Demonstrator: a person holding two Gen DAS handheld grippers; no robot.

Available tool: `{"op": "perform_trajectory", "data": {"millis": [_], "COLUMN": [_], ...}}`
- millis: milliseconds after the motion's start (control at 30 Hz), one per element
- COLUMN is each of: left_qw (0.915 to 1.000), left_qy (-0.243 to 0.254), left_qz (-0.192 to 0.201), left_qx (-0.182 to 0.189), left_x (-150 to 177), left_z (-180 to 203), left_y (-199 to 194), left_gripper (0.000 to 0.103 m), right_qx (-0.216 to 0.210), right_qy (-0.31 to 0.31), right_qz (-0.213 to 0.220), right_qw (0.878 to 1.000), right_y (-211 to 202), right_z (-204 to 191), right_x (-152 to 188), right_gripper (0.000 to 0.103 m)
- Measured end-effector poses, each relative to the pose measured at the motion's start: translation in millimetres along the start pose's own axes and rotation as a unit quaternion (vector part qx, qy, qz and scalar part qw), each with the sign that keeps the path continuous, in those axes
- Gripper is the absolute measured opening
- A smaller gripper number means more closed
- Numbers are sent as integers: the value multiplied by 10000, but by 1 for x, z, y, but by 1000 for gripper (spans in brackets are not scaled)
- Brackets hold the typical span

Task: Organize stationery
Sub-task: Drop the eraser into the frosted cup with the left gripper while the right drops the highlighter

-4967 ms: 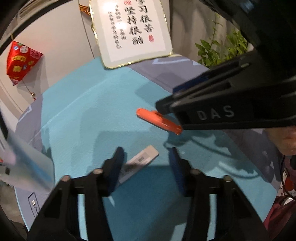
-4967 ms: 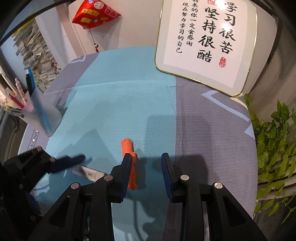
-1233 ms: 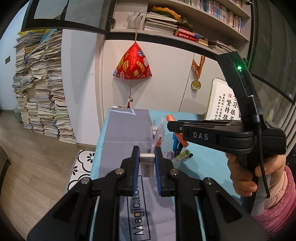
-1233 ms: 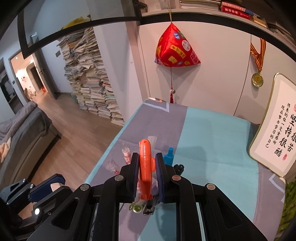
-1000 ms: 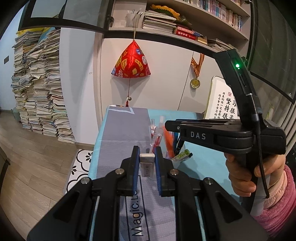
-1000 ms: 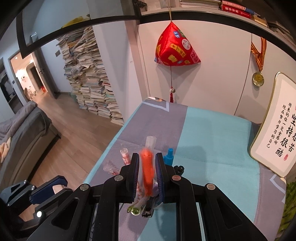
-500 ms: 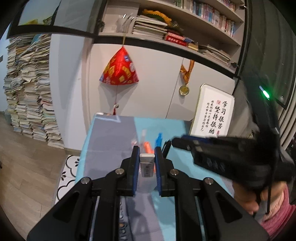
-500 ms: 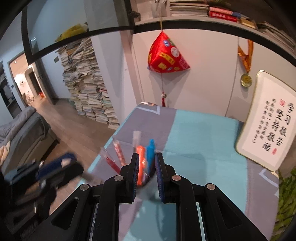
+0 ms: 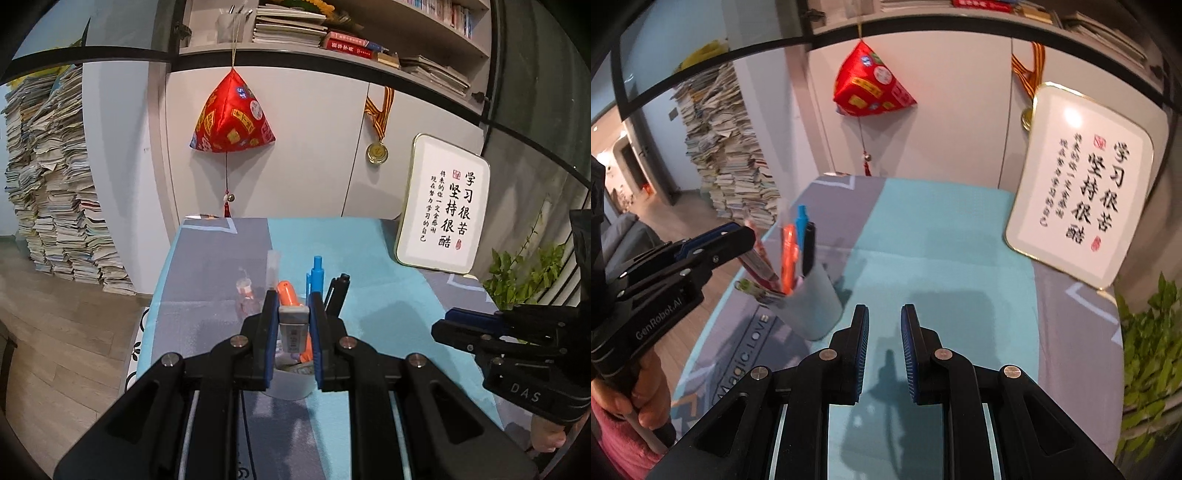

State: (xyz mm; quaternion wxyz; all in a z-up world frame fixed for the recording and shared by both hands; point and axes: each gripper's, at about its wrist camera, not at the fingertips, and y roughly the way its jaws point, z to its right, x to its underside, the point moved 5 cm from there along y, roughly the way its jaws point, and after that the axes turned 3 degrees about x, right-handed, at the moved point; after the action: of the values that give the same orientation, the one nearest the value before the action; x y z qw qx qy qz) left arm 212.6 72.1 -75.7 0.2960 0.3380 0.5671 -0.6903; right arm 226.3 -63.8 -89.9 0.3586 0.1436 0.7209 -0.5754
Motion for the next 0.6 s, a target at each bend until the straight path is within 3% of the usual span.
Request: {"op": "perform_trajectory", "data": {"millis": [600], "left_qw": [9996], "left_qy": [10], "left_qz": [-209], "left_qx": [-173], "left_x": [5], "left_z": [3], "left_y": [14], "left_gripper": [14], "right_qx": [-97], "right_qy": [116], "right_qz": [-133], "right_qw": [9998], "right_y": [4], "right_z": [9], "right_x": [12], "right_gripper": [19]}}
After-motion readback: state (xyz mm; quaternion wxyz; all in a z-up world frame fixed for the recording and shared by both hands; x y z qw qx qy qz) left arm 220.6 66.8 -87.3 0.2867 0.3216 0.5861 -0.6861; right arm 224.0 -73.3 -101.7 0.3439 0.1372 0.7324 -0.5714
